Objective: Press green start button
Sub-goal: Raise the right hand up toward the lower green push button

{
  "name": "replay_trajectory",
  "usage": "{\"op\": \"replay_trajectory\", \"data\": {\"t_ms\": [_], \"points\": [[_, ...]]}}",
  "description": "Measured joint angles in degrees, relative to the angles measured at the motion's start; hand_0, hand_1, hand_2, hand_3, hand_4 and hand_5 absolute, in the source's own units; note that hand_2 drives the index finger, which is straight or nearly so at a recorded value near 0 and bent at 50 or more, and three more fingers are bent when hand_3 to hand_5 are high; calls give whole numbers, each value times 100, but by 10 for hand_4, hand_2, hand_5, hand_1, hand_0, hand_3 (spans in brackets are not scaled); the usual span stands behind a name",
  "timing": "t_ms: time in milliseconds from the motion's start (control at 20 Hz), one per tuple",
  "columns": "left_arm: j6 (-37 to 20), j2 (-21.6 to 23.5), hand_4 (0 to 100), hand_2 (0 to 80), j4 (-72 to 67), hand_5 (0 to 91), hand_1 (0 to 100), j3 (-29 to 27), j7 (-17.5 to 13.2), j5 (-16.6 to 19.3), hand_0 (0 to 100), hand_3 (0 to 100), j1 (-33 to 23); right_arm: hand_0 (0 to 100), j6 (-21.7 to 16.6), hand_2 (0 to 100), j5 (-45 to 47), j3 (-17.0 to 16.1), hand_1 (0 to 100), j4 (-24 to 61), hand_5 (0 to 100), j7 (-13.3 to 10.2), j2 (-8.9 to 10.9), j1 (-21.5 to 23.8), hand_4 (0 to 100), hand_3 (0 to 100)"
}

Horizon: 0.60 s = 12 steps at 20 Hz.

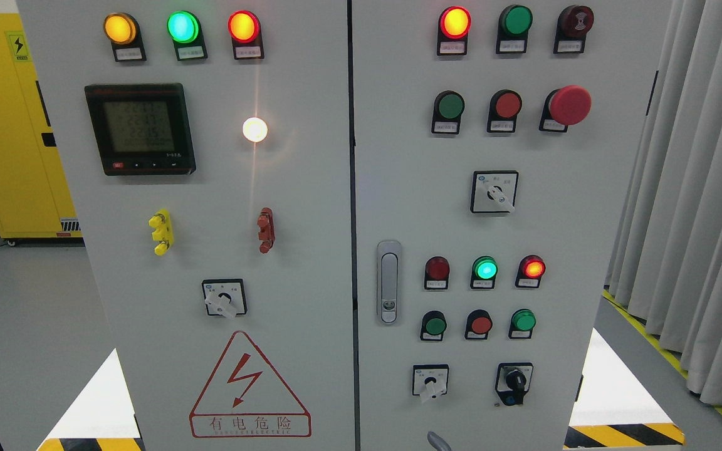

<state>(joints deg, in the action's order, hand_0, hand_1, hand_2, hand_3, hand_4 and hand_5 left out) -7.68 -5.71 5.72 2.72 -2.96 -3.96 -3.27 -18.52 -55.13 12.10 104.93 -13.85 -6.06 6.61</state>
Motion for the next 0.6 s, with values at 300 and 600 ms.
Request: {"op": "replay_trajectory", "data": {"t_ms": [300,600], "points": [[0,0,0,0,1,0,556,0,0,0,120,0,0,647,238,0,-678,-184,956,-125,1000,56,-1,-688,1000,963],[0,0,0,0,2,0,556,0,0,0,120,0,0,712,267,0,-867,-343,955,-389,1000,186,21,-1227,1000,953]]}}
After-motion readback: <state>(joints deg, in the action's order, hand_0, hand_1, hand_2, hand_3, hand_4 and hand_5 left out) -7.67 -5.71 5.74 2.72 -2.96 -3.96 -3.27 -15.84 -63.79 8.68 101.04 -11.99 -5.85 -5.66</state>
